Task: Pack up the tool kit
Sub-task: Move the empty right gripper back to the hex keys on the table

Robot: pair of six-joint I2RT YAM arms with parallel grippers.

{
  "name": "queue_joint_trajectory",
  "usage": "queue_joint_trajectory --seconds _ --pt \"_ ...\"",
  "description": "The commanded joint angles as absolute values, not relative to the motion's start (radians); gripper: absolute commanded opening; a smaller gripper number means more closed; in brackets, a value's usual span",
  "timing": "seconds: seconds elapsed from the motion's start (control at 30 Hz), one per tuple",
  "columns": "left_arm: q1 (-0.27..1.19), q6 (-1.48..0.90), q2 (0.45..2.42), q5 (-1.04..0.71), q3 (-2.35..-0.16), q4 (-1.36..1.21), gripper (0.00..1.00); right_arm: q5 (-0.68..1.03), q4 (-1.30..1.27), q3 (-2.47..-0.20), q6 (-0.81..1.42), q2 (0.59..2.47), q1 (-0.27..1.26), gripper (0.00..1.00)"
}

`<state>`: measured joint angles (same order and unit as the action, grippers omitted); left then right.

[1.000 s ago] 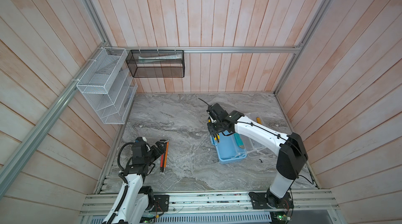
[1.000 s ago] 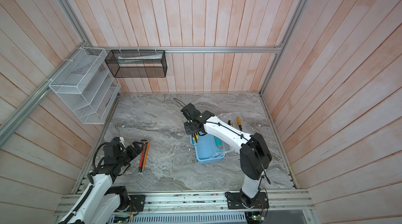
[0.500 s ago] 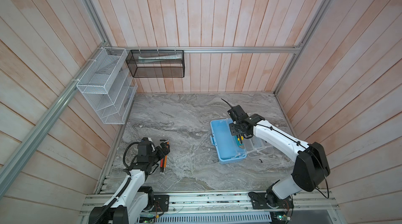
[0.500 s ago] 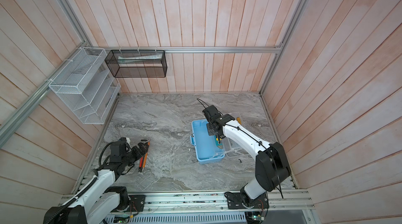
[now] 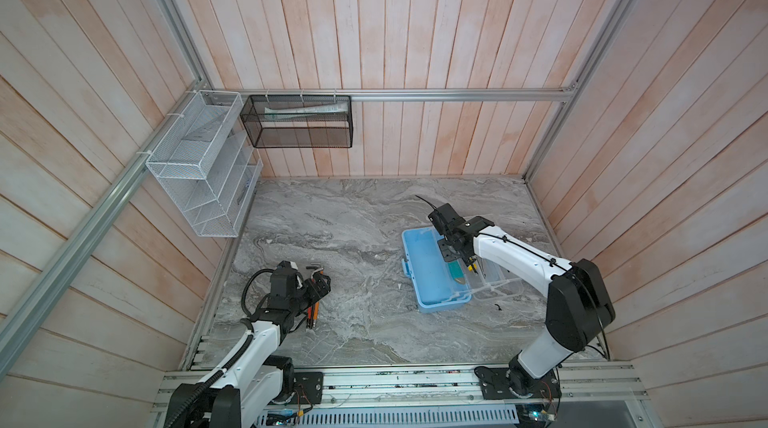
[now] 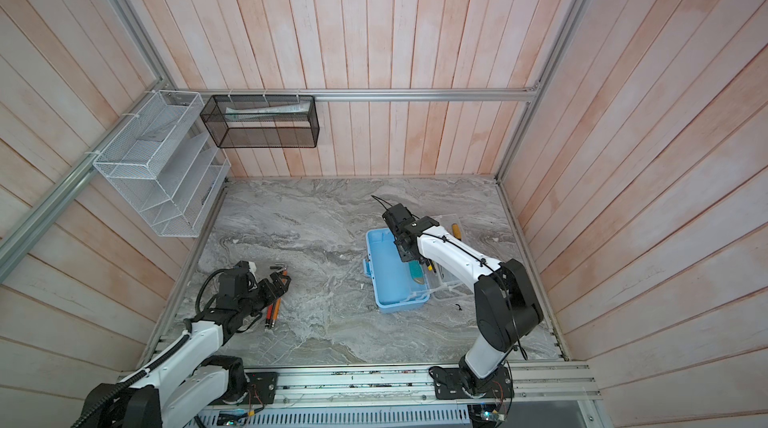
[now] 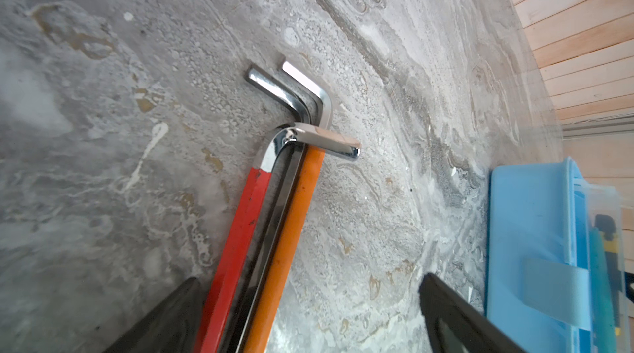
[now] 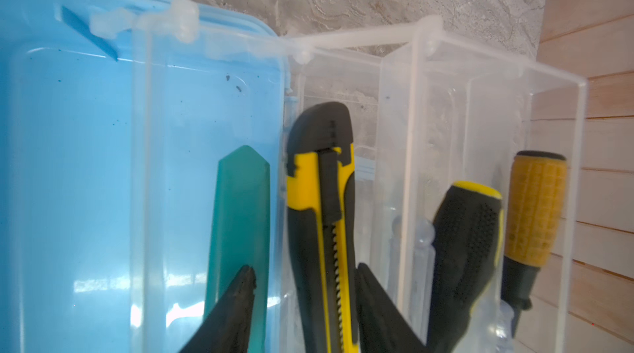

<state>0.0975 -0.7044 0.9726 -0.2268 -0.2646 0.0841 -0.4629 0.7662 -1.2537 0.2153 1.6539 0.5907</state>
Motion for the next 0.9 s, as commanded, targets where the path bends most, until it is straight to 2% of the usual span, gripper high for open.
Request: queue_joint_trajectory --seconds 0.0,0.2,0.37,0.53,0.6,0.87 --pt "0.115 -0.718 0.989 -0.217 -0.267 0.063 1.0 -0.455 0.792 -1.311 0.216 1.64 0.604 0.5" --pt "0.171 -0.761 1.017 -0.22 -0.27 0.026 1.0 -0.22 0.681 -1.319 0.237 1.556 0.614 0.52" --pt "0.287 -0.828 1.017 -0.207 -0.273 -0.054 1.0 0.02 0.522 -1.253 0.283 1.521 0.619 0.53" --pt "0.31 -0.766 1.02 -0.089 -0.4 0.122 1.0 0.107 0.383 -1.238 0.319 1.603 0.725 0.52" --pt "0.259 -0.731 0.979 -0.059 -0.433 0.191 1.0 0.124 0.344 -1.274 0.312 1.684 0.794 0.52" --pt "-0.068 -0.689 0.748 -0.148 -0.427 0.329 1.0 0.17 0.317 -1.537 0.255 2.028 0.989 0.44"
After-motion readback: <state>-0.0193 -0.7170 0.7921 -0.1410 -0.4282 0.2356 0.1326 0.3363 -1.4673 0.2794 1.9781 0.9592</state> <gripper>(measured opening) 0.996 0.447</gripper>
